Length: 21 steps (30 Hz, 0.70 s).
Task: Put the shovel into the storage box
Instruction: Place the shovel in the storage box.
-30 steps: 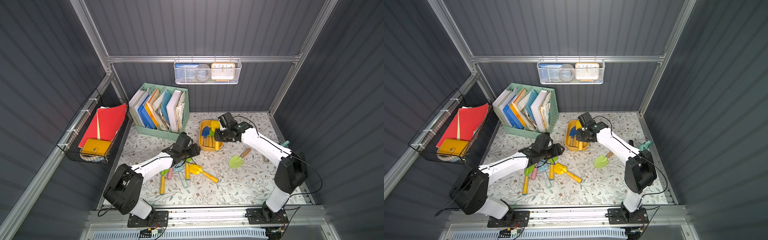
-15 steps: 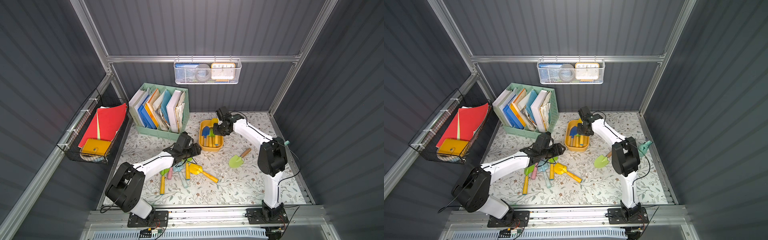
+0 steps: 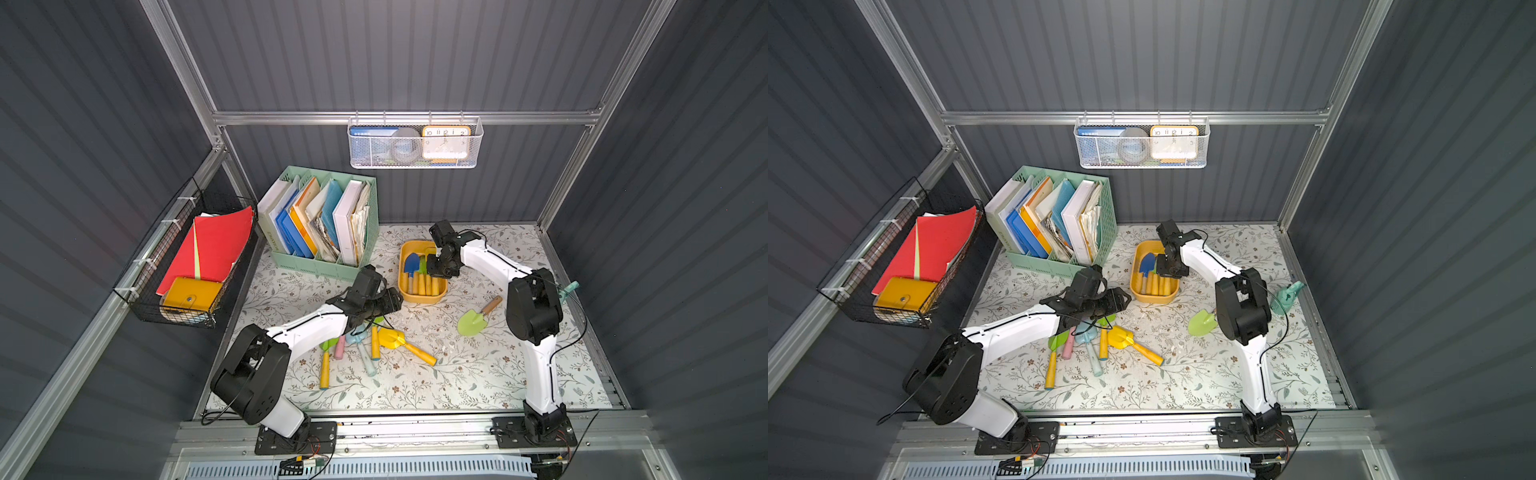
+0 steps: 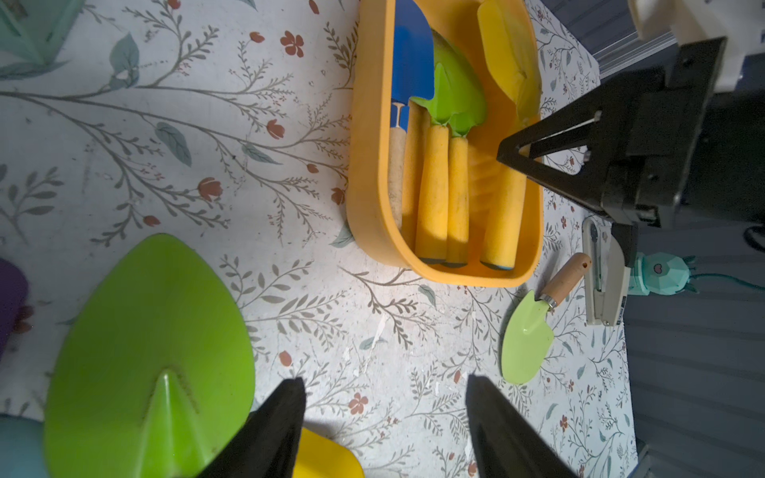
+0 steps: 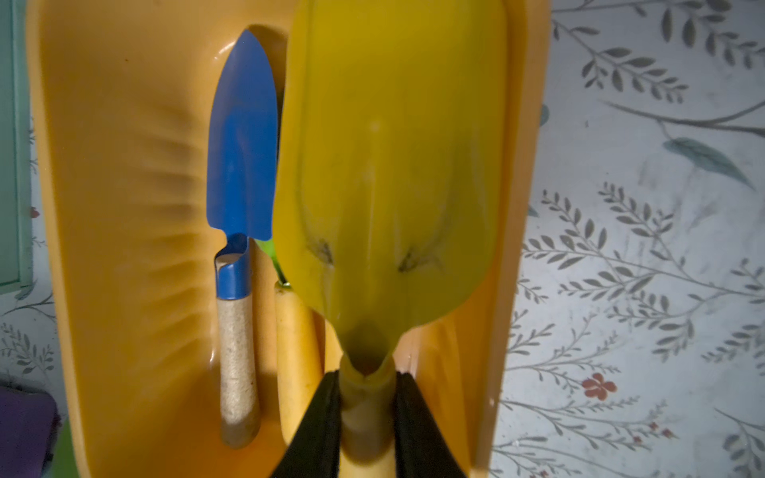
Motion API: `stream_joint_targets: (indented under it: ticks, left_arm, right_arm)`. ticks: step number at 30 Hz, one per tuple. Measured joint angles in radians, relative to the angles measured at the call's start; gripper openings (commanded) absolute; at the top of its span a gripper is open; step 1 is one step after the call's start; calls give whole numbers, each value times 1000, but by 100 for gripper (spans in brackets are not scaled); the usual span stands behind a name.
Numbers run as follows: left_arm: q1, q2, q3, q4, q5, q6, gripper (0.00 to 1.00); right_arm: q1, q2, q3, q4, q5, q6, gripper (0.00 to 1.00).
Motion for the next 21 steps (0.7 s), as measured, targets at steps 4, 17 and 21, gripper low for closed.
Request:
stream_joint_targets:
  ticks: [4,17,21]
  left_arm:
    - [0,0,-7,0,0,0,67]
    - [0,4,-12,16,4,0,67]
    - [0,4,-18,21,7,0,67]
  right_arm:
    - [-5,10,2,-5,0,1,16]
    - [-8,10,5,-11,-3,6,19]
    - [-8,11,5,-11,-3,10,23]
